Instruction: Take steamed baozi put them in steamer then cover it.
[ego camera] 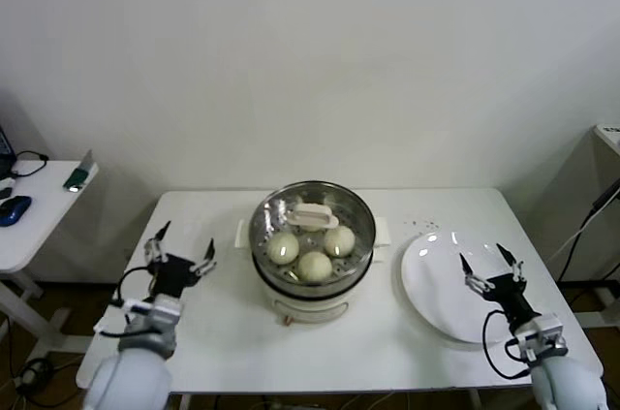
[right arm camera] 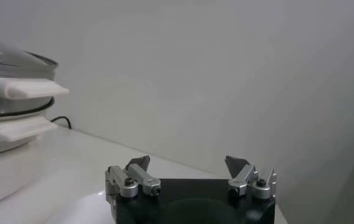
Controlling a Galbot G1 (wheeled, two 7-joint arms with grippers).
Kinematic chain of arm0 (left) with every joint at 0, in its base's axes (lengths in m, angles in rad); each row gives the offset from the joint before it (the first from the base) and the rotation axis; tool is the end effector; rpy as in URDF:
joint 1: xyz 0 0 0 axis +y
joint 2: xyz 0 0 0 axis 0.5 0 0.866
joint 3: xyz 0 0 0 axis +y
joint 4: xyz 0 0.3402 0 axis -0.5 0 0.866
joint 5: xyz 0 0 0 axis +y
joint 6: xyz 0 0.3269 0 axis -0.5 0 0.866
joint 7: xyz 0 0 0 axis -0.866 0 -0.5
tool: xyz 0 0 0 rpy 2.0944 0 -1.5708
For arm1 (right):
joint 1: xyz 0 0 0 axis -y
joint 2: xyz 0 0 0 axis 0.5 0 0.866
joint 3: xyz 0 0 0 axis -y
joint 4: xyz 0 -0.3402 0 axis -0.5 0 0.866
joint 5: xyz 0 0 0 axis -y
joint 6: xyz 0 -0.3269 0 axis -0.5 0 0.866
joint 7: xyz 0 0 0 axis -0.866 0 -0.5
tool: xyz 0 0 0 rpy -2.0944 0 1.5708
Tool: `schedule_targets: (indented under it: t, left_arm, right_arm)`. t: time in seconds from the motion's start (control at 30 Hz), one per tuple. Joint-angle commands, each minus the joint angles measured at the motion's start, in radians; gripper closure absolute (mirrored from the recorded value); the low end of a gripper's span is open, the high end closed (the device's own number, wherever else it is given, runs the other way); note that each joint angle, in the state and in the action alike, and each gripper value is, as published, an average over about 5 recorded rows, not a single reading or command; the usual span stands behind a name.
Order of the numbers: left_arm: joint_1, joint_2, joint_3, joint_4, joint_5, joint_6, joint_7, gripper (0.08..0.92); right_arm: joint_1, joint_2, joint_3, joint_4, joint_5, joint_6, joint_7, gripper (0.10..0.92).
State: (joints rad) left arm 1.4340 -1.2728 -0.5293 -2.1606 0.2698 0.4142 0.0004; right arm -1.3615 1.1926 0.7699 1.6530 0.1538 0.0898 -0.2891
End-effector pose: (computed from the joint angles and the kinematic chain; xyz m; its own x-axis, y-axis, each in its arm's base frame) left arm 0.1947 0.0480 -0.2423 -0.9836 -0.0527 0.1723 0.0445 0.8555 0.5159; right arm 0.2195 -0.1895 -0.3467 -0.9858 -0.1051 0.1307 -0.1350 0.9597 -0.2464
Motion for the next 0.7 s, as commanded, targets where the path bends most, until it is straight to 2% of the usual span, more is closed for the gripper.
schedule_targets:
  t: [0.03, 0.3, 0.7]
  left_arm:
    - [0.166, -0.111, -0.223, 0.17, -0.391, -0.532, -0.039, 0.177]
    - [0.16, -0.12, -0.182, 0.262, -0.34, -0.565, -0.042, 0.177]
    - [0.151, -0.113, -0.175, 0.272, -0.324, -0.571, -0.04, 0.177]
  right_arm:
    - [-0.025, 0.031, 0.005, 0.012, 0.023, 0.021, -0.006, 0.203]
    - [-0.038, 0.053, 0.021, 0.022, 0.051, 0.036, -0.007, 0.203]
    - [-0.048, 0.053, 0.027, 0.025, 0.067, 0.047, -0.026, 0.203]
